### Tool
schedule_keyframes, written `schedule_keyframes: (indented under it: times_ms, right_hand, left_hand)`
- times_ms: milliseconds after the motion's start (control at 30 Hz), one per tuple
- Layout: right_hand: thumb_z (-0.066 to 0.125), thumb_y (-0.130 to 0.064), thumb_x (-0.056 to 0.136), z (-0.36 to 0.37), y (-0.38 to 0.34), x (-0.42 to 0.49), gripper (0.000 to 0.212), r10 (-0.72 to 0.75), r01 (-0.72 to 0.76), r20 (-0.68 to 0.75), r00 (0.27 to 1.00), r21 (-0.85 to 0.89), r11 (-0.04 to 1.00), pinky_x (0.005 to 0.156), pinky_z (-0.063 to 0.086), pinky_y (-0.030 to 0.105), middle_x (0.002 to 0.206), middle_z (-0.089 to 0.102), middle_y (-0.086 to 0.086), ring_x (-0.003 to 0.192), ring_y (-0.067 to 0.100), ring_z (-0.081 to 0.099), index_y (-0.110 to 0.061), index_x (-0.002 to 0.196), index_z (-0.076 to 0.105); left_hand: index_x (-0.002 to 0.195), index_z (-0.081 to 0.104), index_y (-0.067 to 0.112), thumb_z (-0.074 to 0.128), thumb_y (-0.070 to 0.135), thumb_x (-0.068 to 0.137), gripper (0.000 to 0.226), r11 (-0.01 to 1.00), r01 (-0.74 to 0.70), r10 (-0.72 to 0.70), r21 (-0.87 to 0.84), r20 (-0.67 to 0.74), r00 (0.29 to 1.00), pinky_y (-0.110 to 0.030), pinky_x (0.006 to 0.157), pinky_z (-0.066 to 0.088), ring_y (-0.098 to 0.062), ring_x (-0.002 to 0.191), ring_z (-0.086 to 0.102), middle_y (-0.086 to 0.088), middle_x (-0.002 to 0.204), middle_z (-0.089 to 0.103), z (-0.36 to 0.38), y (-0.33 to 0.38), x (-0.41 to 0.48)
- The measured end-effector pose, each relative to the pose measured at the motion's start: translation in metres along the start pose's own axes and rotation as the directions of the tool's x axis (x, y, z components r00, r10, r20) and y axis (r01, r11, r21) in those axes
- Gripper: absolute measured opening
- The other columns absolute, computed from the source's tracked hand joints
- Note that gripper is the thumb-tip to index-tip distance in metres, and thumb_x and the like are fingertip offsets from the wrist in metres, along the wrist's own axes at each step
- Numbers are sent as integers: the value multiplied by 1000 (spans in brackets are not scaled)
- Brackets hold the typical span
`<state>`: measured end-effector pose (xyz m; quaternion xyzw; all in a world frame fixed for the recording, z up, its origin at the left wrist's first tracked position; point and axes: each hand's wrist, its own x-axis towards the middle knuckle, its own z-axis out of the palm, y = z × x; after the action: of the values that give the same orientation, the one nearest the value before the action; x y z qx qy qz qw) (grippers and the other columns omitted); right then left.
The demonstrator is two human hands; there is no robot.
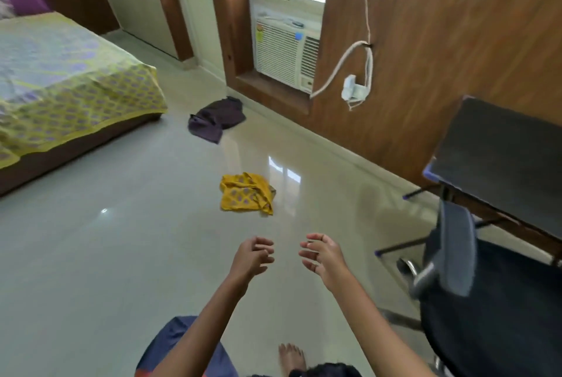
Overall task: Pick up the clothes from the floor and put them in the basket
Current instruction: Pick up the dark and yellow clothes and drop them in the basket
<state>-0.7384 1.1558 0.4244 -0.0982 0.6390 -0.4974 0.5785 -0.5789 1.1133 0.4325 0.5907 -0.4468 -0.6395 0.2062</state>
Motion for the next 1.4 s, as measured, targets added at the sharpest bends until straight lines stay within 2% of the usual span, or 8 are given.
schedule_keyframes:
  times_ms: [267, 433, 600, 733, 933, 1167, 1300, 1400]
  right_hand:
    - [44, 3, 88, 101, -53, 116, 19, 92, -77, 99, 991, -143, 987, 61, 43, 29, 80, 60, 5, 67, 19, 57, -14, 85, 52]
    - [46, 1, 87, 180, -77, 182, 17, 113, -91, 84, 990, -234, 968, 60, 44, 27, 81, 61, 5, 65, 18, 57, -14, 88, 52]
    - [47, 2, 86, 260, -105, 226, 18, 110, -77, 83, 991, -328, 942, 57, 41, 24, 84, 60, 6, 63, 16, 56, -13, 93, 51]
    - [48, 2, 84, 326, -134, 269, 19, 85, -45, 97, 992, -360, 932, 56, 41, 24, 77, 60, 4, 62, 16, 56, -16, 85, 52]
    - [45, 3, 86, 399, -174, 356, 21, 74, -28, 125, 989, -338, 941, 51, 38, 23, 74, 60, 3, 56, 14, 54, -16, 85, 52]
    - [49, 2, 86, 477, -239, 469, 20, 125, -111, 44, 991, -241, 964, 54, 37, 22, 73, 59, 3, 56, 14, 53, -18, 82, 53]
    - [47, 2, 87, 525, -279, 518, 17, 135, -124, 34, 990, -229, 965, 53, 36, 22, 75, 59, 3, 58, 15, 54, -15, 88, 53]
    - [46, 2, 86, 557, -302, 554, 20, 131, -125, 23, 991, -179, 976, 53, 36, 22, 76, 60, 4, 59, 16, 54, -17, 83, 52]
  left_hand:
    - [87, 57, 14, 42, -4, 87, 24, 985, 52, -75, -166, -131, 989, -25, 64, 42, -14, 69, 58, -2, 83, 61, -72, 45, 102]
    - [83, 56, 16, 40, -5, 86, 27, 979, 61, -104, -196, -216, 971, -25, 62, 42, -15, 69, 58, -3, 83, 60, -142, 80, 180]
    - [84, 56, 16, 41, -6, 84, 27, 978, 45, -82, -201, -177, 981, -23, 60, 41, -13, 68, 57, -1, 81, 60, -208, 127, 241]
    - [83, 56, 16, 40, -7, 85, 28, 980, 39, -73, -196, -169, 983, -22, 58, 41, -13, 66, 58, -1, 80, 60, -258, 167, 302]
    - [86, 56, 14, 38, -7, 87, 27, 978, 62, -90, -200, -131, 987, -23, 58, 41, -14, 65, 59, -1, 79, 60, -316, 217, 403]
    - [83, 55, 16, 40, -7, 88, 28, 988, 58, -76, -145, -121, 990, -23, 58, 39, -12, 64, 58, 0, 78, 59, -386, 307, 519]
    - [83, 55, 17, 39, -7, 89, 29, 989, 62, -78, -134, -125, 989, -23, 58, 39, -12, 64, 57, 0, 78, 58, -426, 352, 577]
    - [83, 55, 17, 41, -6, 88, 28, 989, 93, -104, -115, -99, 990, -23, 59, 40, -6, 56, 60, 1, 78, 59, -448, 373, 627]
